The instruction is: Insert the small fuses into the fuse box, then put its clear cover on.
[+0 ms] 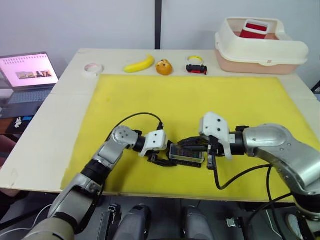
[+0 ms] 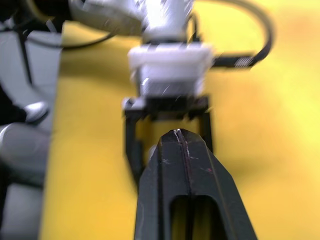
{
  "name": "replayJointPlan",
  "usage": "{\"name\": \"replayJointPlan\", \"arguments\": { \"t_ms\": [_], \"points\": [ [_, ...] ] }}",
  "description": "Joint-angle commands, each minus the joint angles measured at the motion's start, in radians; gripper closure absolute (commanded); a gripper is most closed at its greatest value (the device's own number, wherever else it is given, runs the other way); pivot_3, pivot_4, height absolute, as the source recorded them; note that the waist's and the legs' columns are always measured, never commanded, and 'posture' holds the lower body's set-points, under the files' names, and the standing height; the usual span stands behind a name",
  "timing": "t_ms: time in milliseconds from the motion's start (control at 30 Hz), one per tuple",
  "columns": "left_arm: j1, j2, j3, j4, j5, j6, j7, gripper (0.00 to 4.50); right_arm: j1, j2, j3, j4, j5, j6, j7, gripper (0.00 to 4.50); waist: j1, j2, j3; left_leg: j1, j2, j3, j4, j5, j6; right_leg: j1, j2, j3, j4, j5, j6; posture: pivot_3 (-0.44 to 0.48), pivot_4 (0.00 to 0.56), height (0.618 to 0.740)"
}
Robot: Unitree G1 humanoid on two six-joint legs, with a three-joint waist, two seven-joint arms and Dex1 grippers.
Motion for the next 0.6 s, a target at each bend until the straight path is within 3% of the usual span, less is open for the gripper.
{"name": "replayJointPlan", "arguments": {
  "t_ms": [33,200,433,600],
  "points": [
    [0.002,0.006,0.005,0.014,0.021,0.012,0.012,1.96,-0.004,0.006,-0.041,0.002,0.007,-0.041,-0.015,4.47,0.000,0.000,0.000,0.000,0.000,0.000,0.000,0.000,0.000,0.000,0.000,0.000,0.000,0.000,0.000,0.000,0.150,0.740],
    [0.003,0.006,0.005,0.013,0.022,0.013,0.013,1.96,0.038,0.006,-0.039,0.063,-0.005,-0.046,-0.037,4.47,0.000,0.000,0.000,0.000,0.000,0.000,0.000,0.000,0.000,0.000,0.000,0.000,0.000,0.000,0.000,0.000,0.150,0.740],
    [0.002,0.004,0.006,0.015,0.024,0.012,0.015,1.96,0.218,-0.138,0.223,0.114,-0.212,-0.164,0.045,4.47,-0.001,0.002,-0.005,0.003,0.000,0.001,0.000,-0.001,0.001,0.004,0.000,0.000,-0.002,0.000,0.000,0.000,0.150,0.740],
    [0.003,0.003,0.011,0.010,0.027,0.015,0.013,1.96,0.180,-0.116,0.211,0.136,-0.216,-0.150,0.028,4.47,-0.001,-0.001,-0.007,0.015,0.001,0.000,-0.003,-0.002,0.003,0.016,0.000,-0.001,-0.005,-0.001,0.001,0.000,0.150,0.740]
  ]
}}
